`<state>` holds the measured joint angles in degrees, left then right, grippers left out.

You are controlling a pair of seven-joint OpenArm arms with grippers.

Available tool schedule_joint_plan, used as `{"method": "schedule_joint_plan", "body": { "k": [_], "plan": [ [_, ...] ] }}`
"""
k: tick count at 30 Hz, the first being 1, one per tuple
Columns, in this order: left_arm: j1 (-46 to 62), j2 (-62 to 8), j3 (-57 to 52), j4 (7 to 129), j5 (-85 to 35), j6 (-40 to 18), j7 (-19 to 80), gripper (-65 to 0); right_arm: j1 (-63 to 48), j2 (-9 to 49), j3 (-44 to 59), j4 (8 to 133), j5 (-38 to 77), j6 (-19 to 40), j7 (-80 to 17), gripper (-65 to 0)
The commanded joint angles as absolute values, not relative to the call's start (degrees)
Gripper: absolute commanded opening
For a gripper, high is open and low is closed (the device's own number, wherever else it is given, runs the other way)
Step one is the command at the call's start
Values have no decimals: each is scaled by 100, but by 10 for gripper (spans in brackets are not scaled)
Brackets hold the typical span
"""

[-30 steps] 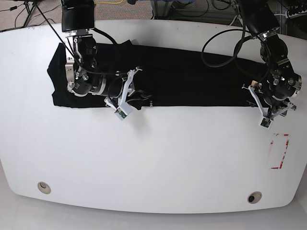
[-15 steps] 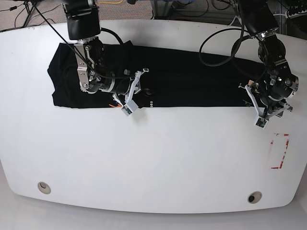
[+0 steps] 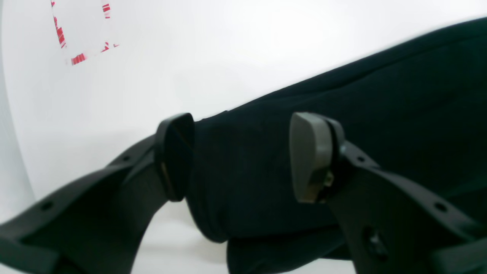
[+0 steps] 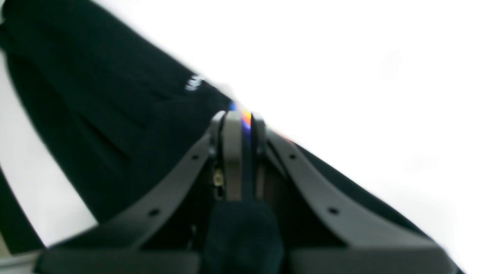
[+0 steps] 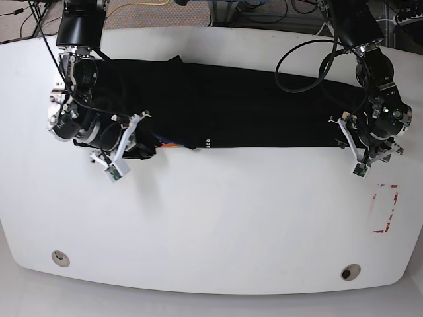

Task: Layout the t-shirt on the table in an organized manner, then fold the t-shirt properly
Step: 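Release the folded side and raise the right gripper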

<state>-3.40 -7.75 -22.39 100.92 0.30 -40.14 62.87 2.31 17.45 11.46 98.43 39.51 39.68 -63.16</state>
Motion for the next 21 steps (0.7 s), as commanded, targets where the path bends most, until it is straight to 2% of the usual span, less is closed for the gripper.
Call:
{"method": "schedule_joint_plan", "body": {
  "k": [1,9,15,21],
  "plan": [
    [-444,-840,-2255,10185,13,-4000,6176,-278,92,1956,1429,9930,3969,4000,-6387,-609],
    [-444,-831,-2255,10185,-4,-4000,6176,-278,-356,2141,1516,9560,3960,4000,-6334,-609],
    [-453,-822,-2290,10185,-13,-4000,6176,-278,-769,2167,1481,9024,3952,4000,-5622,-609],
    [-699,-655,-2809,10176,-22,-4000,6193,-276,-857,2211,1473,8277,3952,4000,-5103,-609]
  ]
}}
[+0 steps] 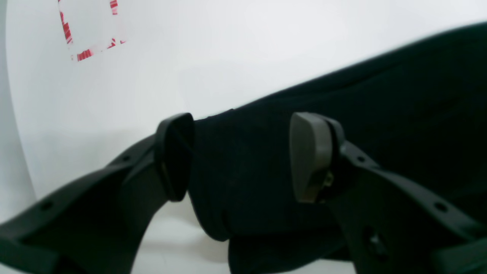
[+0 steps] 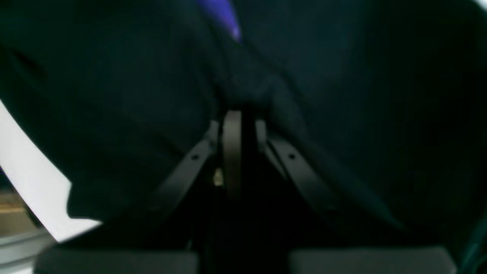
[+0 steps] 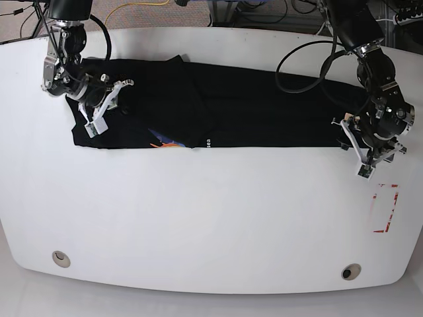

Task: Layout the t-shirt on the table in an organized manner, then fold the t-shirt properly
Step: 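Release the folded side and raise the right gripper, then grasp the opposite side edge of the shirt with the left gripper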

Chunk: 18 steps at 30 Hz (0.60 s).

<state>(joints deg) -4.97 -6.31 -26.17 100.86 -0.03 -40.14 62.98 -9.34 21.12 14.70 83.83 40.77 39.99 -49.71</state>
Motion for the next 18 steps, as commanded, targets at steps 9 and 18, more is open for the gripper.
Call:
{"method": "schedule_joint_plan", "body": {
  "k": [9,18],
  "plan": [
    [-1297,-391,-3934,9666,-22,-4000,6826,-271,-866,2299,1481,8215,3952,4000,-5086,-609],
    [-1534,-400,-4822,8936,-637,-4000,7415,-178,-866,2299,1481,8215,3952,4000,-5086,-609]
  ]
}}
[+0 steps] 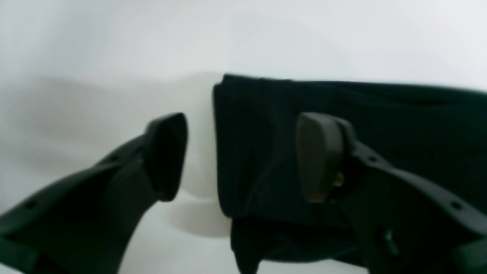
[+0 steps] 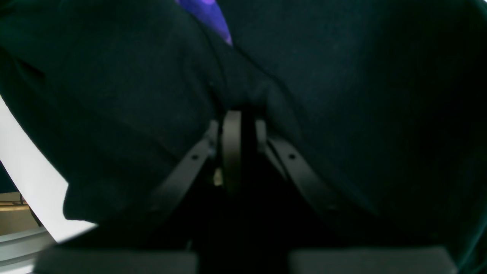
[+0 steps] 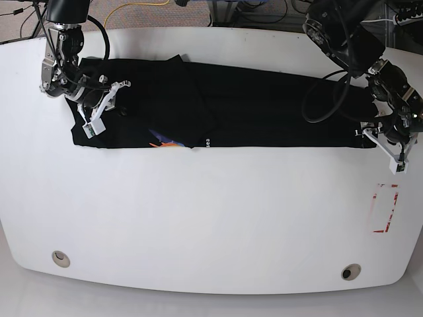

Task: Layout the t-shirt on the table in an organized manner, then fold the t-shirt properly
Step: 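Grasp the opposite side edge of the shirt with the left gripper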

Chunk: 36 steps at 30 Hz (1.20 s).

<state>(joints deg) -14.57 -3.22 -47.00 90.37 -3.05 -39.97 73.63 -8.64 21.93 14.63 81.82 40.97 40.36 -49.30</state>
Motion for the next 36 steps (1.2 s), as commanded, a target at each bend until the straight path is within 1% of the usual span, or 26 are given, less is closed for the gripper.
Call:
{"method": "schedule_joint_plan", "body": {
  "k": [1,6,11,17,22,25,26,28,30,31,32,35,36],
  "plan": [
    [-1508,-479,-4910,8813,-866,-4000,7486,-172,-866,2299,1481,8215,3952,4000,-5086,-609],
    [-1411,-971,-4980,8101,-1640,-4000,7618,-172,-875,2281,1473,8268,3952,4000,-5086,-609],
    [-1174,-1279,-4936,7521,-2158,-4000,7609,-172,-910,2273,1473,8426,3960,4000,-5086,-609],
    [-875,-1516,-4391,7213,-2695,-4000,7433,-172,-910,2273,1473,8462,3969,4000,-5095,-609],
    [-646,-1631,-3820,7187,-2897,-4000,7257,-172,-910,2264,1473,8462,4004,4000,-5095,-609],
    [-514,-1622,-3521,7240,-3002,-4000,7257,-189,-901,2264,1473,8462,3996,4000,-5095,-609],
    [-470,-1622,-3424,7240,-3037,-4000,7257,-207,-892,2264,1473,8462,3987,4000,-5095,-609],
    [-409,-1631,-3257,7275,-3125,-4000,7257,-268,-892,2264,1473,8462,3996,4000,-5095,-609],
    [-338,-1631,-3160,7398,-3160,-4000,7248,-371,-892,2264,1473,8462,4004,4000,-5095,-609],
    [-312,-1631,-3143,7442,-3143,-4000,7248,-401,-892,2264,1473,8462,4004,4000,-5095,-609],
    [-286,-1631,-3134,7512,-3099,-4000,7240,-483,-892,2264,1473,8462,4004,4000,-5095,-609],
    [-268,-1613,-3134,7635,-2949,-4000,7240,-608,-892,2264,1473,8462,4004,4000,-5095,-609],
    [-268,-1613,-3134,7670,-2914,-4000,7240,-625,-892,2264,1473,8462,4004,4000,-5095,-609]
  ]
}}
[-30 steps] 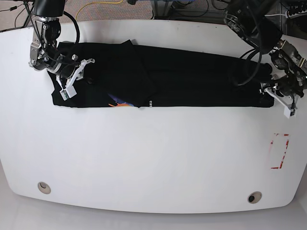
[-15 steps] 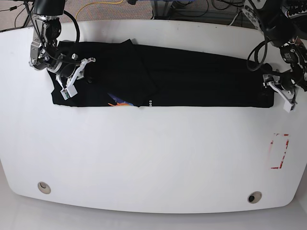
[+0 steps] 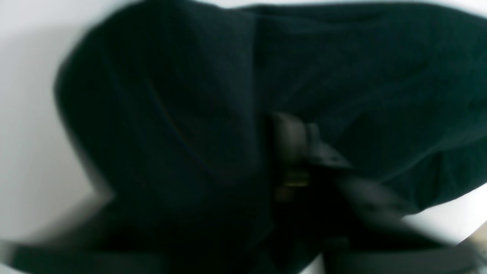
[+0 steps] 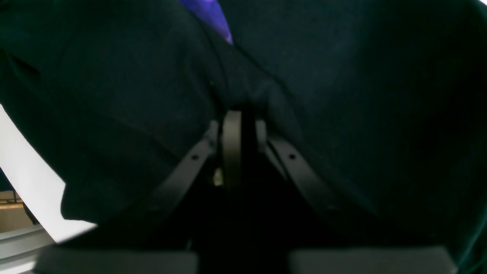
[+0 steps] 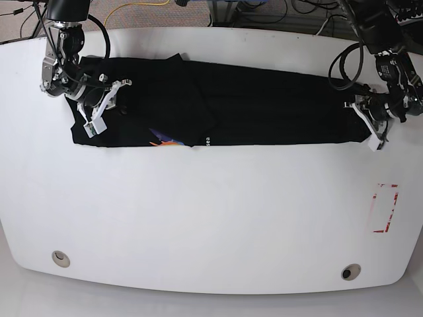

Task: Layout the t-shirt on the table in an organized manner, then fold the t-shirt properly
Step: 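Grasp the opposite side edge of the shirt with the left gripper, then fold the grasped side with the left gripper toward the right gripper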

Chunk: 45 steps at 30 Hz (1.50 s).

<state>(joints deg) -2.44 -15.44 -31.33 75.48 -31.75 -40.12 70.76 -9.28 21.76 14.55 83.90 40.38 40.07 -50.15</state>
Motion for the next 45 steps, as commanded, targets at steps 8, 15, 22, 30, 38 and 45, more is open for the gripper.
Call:
{"method": "schedule_joint_plan", "body": {
  "k": [8,15,22,30,38,45],
  "plan": [
    [-66,-1596,-3108,8664,-2897,-4000,7275,-626,-901,2255,1481,8462,4004,4000,-5095,-609],
    [48,-1437,-2721,10202,-2905,-4000,7758,-626,-901,2255,1481,8462,4004,4000,-5095,-609],
    [48,-1103,-2062,11125,-2932,-4000,8000,-625,-892,2255,1481,8462,4004,4000,-5095,-609],
    [40,-673,-1059,11178,-3266,-4000,8000,-622,-901,2255,1481,8453,3996,4000,-5095,-609],
    [-136,110,-532,11160,-3257,-4000,8000,-621,-875,2202,1473,8453,3978,4000,-5095,-609],
    [-242,655,-163,10809,-3257,-4000,8000,-621,-866,2105,1473,8453,3969,4000,-5095,-609]
  ]
}}
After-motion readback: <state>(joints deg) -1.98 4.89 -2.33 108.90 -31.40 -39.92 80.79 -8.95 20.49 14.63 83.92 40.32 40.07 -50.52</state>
